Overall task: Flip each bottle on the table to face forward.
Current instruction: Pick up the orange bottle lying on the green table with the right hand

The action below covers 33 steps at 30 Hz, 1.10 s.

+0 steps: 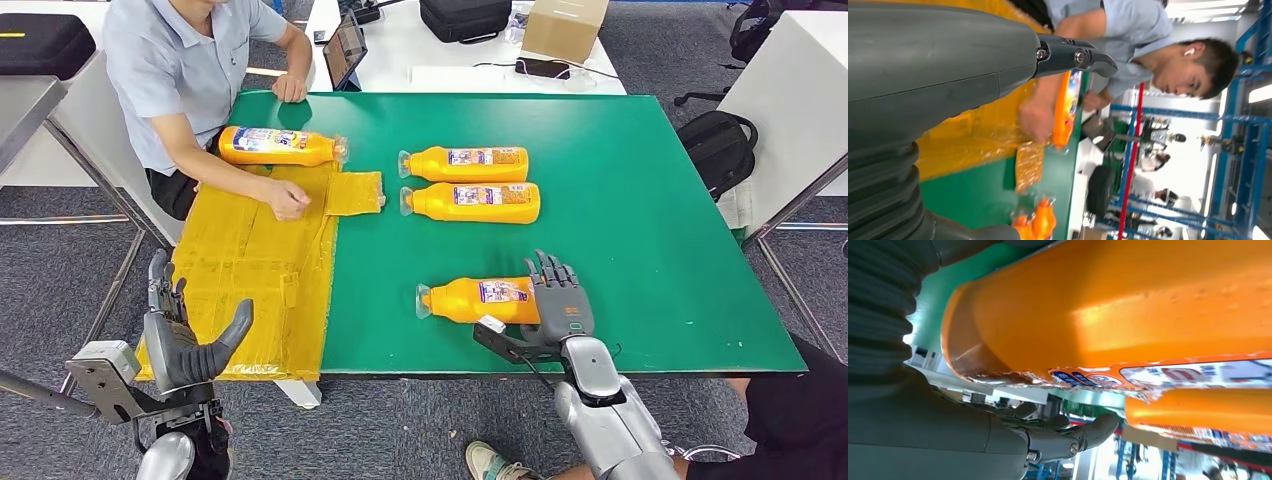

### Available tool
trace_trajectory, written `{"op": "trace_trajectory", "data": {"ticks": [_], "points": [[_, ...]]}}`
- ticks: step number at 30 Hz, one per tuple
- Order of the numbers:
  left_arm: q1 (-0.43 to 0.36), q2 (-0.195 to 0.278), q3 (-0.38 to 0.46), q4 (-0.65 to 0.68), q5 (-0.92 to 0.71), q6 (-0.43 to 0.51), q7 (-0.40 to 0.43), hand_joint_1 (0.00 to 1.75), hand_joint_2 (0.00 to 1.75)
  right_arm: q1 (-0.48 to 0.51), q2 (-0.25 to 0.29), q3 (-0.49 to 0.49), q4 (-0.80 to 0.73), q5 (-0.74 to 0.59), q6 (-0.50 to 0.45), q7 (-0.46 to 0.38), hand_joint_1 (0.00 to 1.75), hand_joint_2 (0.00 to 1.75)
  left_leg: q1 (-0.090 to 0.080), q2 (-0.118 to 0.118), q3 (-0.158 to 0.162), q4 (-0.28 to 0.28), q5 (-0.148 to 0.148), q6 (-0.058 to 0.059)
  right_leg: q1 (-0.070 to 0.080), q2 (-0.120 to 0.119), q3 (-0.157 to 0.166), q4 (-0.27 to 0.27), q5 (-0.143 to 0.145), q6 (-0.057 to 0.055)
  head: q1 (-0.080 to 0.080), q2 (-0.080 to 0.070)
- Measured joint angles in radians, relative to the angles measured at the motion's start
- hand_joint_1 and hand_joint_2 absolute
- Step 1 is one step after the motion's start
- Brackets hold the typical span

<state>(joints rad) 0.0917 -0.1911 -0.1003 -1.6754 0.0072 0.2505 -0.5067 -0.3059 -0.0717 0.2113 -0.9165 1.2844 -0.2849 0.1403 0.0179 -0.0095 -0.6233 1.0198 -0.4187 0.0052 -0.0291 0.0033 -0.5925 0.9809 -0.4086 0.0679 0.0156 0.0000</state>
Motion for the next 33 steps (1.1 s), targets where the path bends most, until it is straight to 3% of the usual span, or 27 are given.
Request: {"op": "trace_trajectory", "data": {"ticks": [1, 3, 5, 7, 12, 16, 26, 29, 33], "points": [[0.004, 0.000, 0.000, -0.003, 0.002, -0.008, 0.005, 0.00, 1.75, 0.002, -0.004, 0.000, -0.007, -0.008, 0.020, 0.004, 0.02, 1.75, 0.000, 0.000, 0.000, 0.000, 0.000, 0.000, 0.000, 0.000, 0.000, 0.000, 0.000, 0.000, 0.000, 0.000], [0.008, 0.000, 0.001, -0.006, 0.002, -0.017, 0.009, 0.00, 1.75, 0.005, -0.014, 0.000, -0.016, -0.036, 0.062, 0.003, 0.69, 1.75, 0.000, 0.000, 0.001, 0.000, 0.000, 0.000, 0.000, 0.000, 0.000, 0.000, 0.000, 0.000, 0.000, 0.000], [0.008, 0.000, 0.002, -0.007, -0.001, -0.020, 0.010, 0.00, 1.75, 0.005, -0.025, 0.000, -0.019, -0.071, 0.095, -0.014, 1.52, 1.75, 0.000, 0.000, 0.003, 0.000, -0.001, 0.000, 0.000, 0.000, -0.002, -0.001, -0.001, 0.000, 0.000, 0.000], [0.005, 0.000, 0.003, -0.006, -0.003, -0.020, 0.006, 0.00, 1.75, 0.005, -0.034, -0.003, -0.015, -0.115, 0.113, -0.049, 1.70, 1.75, 0.000, 0.000, 0.005, 0.000, -0.002, 0.001, 0.000, 0.000, -0.004, -0.001, -0.002, 0.000, 0.000, 0.000], [-0.018, 0.000, 0.001, 0.011, -0.004, -0.021, -0.005, 0.00, 1.75, -0.023, -0.045, -0.009, 0.044, -0.203, 0.128, -0.124, 1.71, 1.75, 0.000, 0.000, 0.008, 0.000, -0.003, 0.001, 0.000, 0.000, -0.002, -0.002, -0.002, 0.000, 0.000, 0.000], [-0.028, 0.000, -0.002, 0.025, -0.003, -0.021, -0.008, 0.00, 1.75, -0.049, -0.046, -0.013, 0.086, -0.218, 0.132, -0.137, 1.66, 1.75, 0.000, 0.000, 0.010, 0.000, -0.003, 0.001, 0.000, 0.000, 0.000, -0.002, -0.002, 0.000, 0.000, 0.000], [-0.070, 0.000, -0.020, 0.076, 0.018, -0.019, -0.017, 0.00, 1.75, -0.146, -0.042, -0.014, 0.253, -0.284, 0.114, -0.186, 1.75, 1.75, 0.000, 0.004, 0.020, 0.000, -0.006, 0.000, 0.001, 0.005, 0.007, -0.003, -0.004, -0.001, 0.000, 0.000], [-0.079, 0.001, -0.028, 0.088, 0.024, -0.015, -0.023, 0.00, 1.75, -0.156, -0.040, -0.016, 0.288, -0.322, 0.075, -0.266, 1.75, 1.75, 0.000, 0.004, 0.020, 0.000, -0.005, 0.000, 0.001, 0.005, 0.009, -0.004, -0.004, -0.001, 0.000, 0.000], [-0.087, 0.002, -0.033, 0.105, 0.017, 0.002, -0.050, 0.00, 1.75, -0.130, -0.023, -0.035, 0.277, -0.462, 0.035, -0.467, 1.75, 1.75, 0.000, 0.005, 0.018, 0.000, -0.003, 0.003, 0.001, 0.006, 0.014, -0.004, 0.002, 0.000, 0.001, 0.000]]}}
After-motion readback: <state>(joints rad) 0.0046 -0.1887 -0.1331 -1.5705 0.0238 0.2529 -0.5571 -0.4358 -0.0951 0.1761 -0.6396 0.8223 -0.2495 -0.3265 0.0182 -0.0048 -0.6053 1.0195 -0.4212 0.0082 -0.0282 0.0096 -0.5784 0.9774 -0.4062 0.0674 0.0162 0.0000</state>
